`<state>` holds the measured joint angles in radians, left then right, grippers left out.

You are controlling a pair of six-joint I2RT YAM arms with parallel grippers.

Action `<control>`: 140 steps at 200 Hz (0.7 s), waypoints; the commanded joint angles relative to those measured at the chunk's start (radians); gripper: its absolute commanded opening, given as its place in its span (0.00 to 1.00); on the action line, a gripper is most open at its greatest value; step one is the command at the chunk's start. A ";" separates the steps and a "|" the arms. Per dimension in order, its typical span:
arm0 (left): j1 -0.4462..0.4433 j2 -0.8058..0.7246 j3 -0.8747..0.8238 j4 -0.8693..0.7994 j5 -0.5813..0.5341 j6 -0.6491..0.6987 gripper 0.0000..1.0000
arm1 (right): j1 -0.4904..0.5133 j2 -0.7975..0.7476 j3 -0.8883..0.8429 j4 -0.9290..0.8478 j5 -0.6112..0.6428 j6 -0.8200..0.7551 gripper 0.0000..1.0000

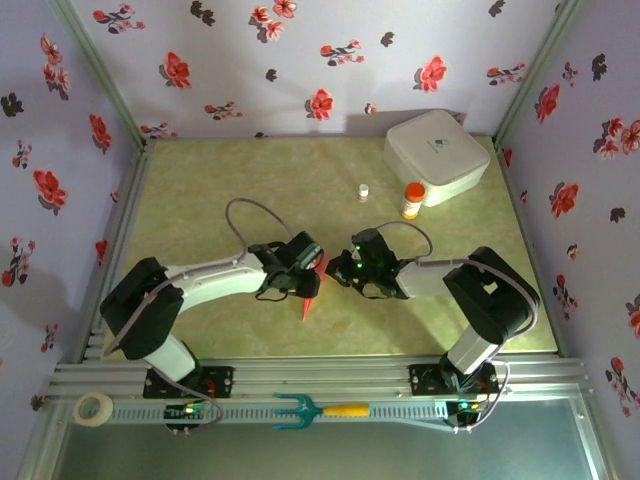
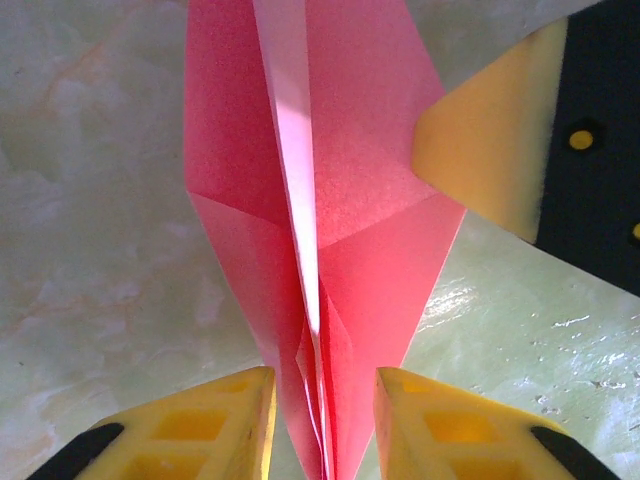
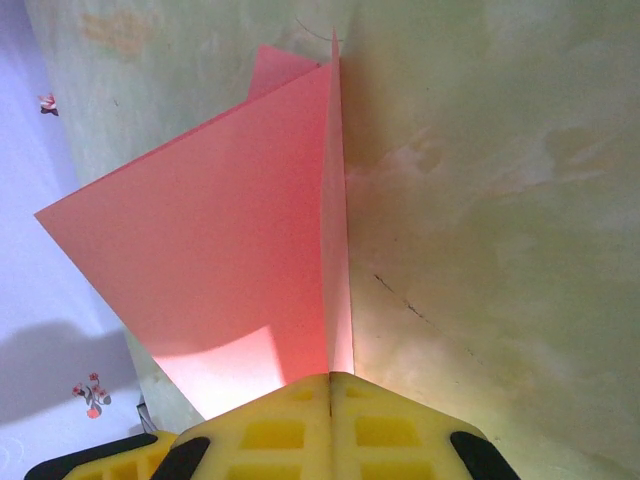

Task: Fold a paper plane with a square sheet of paper (pick it up from the middle)
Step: Move the paper plane to the center of the table.

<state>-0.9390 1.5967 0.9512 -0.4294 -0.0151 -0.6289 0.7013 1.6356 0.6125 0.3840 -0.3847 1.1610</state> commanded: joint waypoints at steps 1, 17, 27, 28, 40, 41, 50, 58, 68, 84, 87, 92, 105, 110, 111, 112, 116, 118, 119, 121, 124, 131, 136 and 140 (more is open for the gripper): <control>-0.007 0.018 0.009 0.006 0.009 -0.012 0.31 | 0.006 -0.022 0.010 -0.023 0.009 -0.002 0.07; -0.007 0.027 0.012 0.006 0.014 -0.008 0.28 | 0.006 -0.022 0.009 -0.025 0.009 -0.002 0.07; -0.008 0.029 0.012 0.009 0.014 -0.008 0.26 | 0.006 -0.023 0.009 -0.025 0.009 -0.001 0.07; -0.008 0.029 0.011 0.009 0.014 -0.008 0.26 | 0.006 -0.023 0.009 -0.025 0.010 -0.001 0.06; -0.007 0.032 0.014 0.007 0.014 -0.005 0.23 | 0.006 -0.024 0.007 -0.025 0.011 -0.001 0.07; -0.007 0.032 0.014 0.007 0.014 -0.005 0.23 | 0.006 -0.025 0.008 -0.025 0.011 -0.001 0.07; -0.007 0.034 0.014 0.009 0.016 -0.005 0.23 | 0.006 -0.025 0.009 -0.027 0.010 -0.001 0.07; -0.008 0.034 0.015 0.008 0.017 -0.002 0.23 | 0.005 -0.025 0.008 -0.027 0.011 -0.001 0.07; -0.008 0.032 0.016 0.011 0.019 -0.002 0.23 | 0.006 -0.024 0.007 -0.028 0.010 -0.003 0.07; -0.009 0.033 0.014 0.014 0.018 -0.002 0.22 | 0.006 -0.025 0.007 -0.028 0.010 -0.002 0.07; -0.008 0.035 0.014 0.013 0.017 -0.001 0.22 | 0.006 -0.024 0.006 -0.028 0.010 -0.003 0.07; -0.008 0.037 0.014 0.013 0.017 0.000 0.22 | 0.006 -0.025 0.007 -0.030 0.010 -0.003 0.07; -0.008 0.045 0.015 0.013 0.022 0.001 0.22 | 0.006 -0.024 0.009 -0.028 0.010 -0.004 0.07; -0.008 0.049 0.017 0.013 0.024 0.001 0.23 | 0.006 -0.023 0.008 -0.029 0.010 -0.003 0.07; -0.008 0.049 0.017 0.014 0.025 0.001 0.22 | 0.006 -0.023 0.008 -0.029 0.010 -0.003 0.07; -0.009 0.049 0.017 0.015 0.025 0.001 0.23 | 0.006 -0.023 0.008 -0.029 0.010 -0.002 0.07; -0.009 0.051 0.017 0.015 0.028 0.003 0.22 | 0.006 -0.023 0.008 -0.029 0.009 -0.002 0.07; -0.009 0.051 0.018 0.016 0.028 0.003 0.23 | 0.006 -0.023 0.009 -0.029 0.009 -0.003 0.07; -0.008 0.051 0.018 0.016 0.028 0.003 0.23 | 0.006 -0.023 0.009 -0.029 0.009 -0.002 0.07; -0.009 0.052 0.018 0.017 0.028 0.003 0.23 | 0.006 -0.023 0.009 -0.028 0.010 -0.002 0.07; -0.008 0.053 0.018 0.018 0.029 0.003 0.22 | 0.006 -0.022 0.008 -0.027 0.009 -0.002 0.07; -0.008 0.055 0.018 0.020 0.029 0.005 0.23 | 0.006 -0.023 0.008 -0.027 0.010 -0.001 0.07; -0.008 0.057 0.020 0.021 0.030 0.005 0.22 | 0.005 -0.023 0.009 -0.027 0.010 -0.001 0.07; -0.009 0.058 0.021 0.021 0.030 0.006 0.22 | 0.006 -0.023 0.007 -0.027 0.010 -0.001 0.07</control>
<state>-0.9390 1.6356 0.9520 -0.4179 0.0036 -0.6285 0.7013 1.6356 0.6125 0.3836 -0.3847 1.1610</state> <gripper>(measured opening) 0.226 0.068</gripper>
